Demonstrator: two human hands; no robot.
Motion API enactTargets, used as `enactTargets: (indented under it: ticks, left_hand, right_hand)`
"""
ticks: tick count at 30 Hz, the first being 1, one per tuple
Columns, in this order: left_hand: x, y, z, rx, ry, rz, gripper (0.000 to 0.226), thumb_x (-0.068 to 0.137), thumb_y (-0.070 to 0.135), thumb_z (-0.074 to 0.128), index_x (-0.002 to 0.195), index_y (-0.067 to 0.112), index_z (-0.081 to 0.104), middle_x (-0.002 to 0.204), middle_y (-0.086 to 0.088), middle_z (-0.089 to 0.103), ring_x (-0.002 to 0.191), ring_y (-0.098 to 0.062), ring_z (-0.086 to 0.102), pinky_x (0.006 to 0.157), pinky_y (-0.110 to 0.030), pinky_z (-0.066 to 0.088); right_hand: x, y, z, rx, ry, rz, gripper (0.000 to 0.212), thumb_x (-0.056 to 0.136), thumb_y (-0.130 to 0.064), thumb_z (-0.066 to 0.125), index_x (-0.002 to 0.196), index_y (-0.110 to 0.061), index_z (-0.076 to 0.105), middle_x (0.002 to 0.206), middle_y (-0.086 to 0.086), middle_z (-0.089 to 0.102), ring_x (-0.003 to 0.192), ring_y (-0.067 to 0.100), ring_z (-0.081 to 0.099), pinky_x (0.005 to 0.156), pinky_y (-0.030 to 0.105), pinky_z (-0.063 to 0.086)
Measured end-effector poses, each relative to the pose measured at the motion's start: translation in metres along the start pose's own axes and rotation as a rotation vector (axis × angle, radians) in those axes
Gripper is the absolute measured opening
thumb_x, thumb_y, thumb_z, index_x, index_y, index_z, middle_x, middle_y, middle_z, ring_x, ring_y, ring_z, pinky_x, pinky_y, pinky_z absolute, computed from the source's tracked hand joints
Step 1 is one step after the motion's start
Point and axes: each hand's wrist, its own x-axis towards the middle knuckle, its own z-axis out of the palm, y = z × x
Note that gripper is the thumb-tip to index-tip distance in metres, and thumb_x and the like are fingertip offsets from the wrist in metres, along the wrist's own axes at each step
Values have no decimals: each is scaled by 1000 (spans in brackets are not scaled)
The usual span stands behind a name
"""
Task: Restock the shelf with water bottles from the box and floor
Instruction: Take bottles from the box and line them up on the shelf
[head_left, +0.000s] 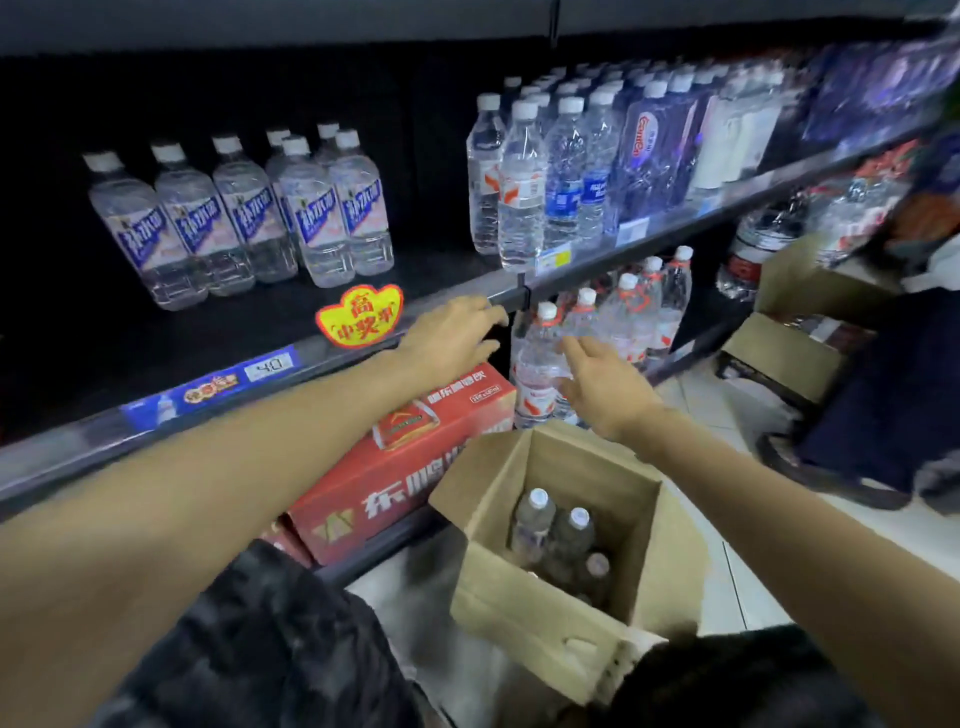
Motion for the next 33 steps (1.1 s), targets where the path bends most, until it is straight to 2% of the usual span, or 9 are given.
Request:
enactTargets:
  ticks: [5,10,14,19,25,30,33]
  left_hand:
    - [-26,35,66,-49,-116,38,30,91,24,54,119,12,57,114,-9,56,110,-31,56,84,-46,49]
    - [-48,64,127,-119,-208,88,34,92,23,53,125,16,56,126,-5,56,117,-27,52,95,-41,45]
    - [-60,82,169,-133,-350,86,35,92,23,54,126,15,55,123,-6,55,121,-27,47,100,-39,40]
    - [-61,90,208,-118,-493,38,52,93,21,55,141,16,38,136,-7,45,126,-31,43,105,-38,35]
    - [-45,97,249,-77,-622,-25,66,92,20,58,148,15,26,145,-10,33,127,-34,40,108,-40,35]
    - [-33,95,275,-62,-630,-37,66,91,14,58,148,12,24,146,-9,25,121,-34,43,103,-41,39]
    - [-25,97,285,-36,-646,-54,56,90,9,56,140,10,32,141,-10,28,116,-35,47,97,-40,40]
  right_hand:
    - [-53,19,44,12,-126,65,46,97,-25,48,139,-12,36,135,11,44,125,32,42,99,40,38]
    - [-87,32,80,-40,-237,130,51,95,-25,49,142,-14,33,137,9,44,124,31,46,98,38,39]
    - [-99,37,111,-13,-282,186,46,99,-35,43,138,-13,35,132,10,48,121,32,46,95,40,42]
    - [-93,47,144,44,-409,267,44,98,-32,46,135,-11,36,135,10,47,125,33,45,97,38,40]
    - [-65,56,178,32,-485,319,47,97,-31,47,140,-16,34,142,9,41,128,33,44,101,41,38]
    - [-49,65,212,34,-601,337,53,96,-23,50,146,-21,30,149,9,32,128,35,44,103,43,42]
    - [-43,69,225,33,-646,316,54,97,-20,49,147,-18,28,149,13,33,130,32,44,105,40,42]
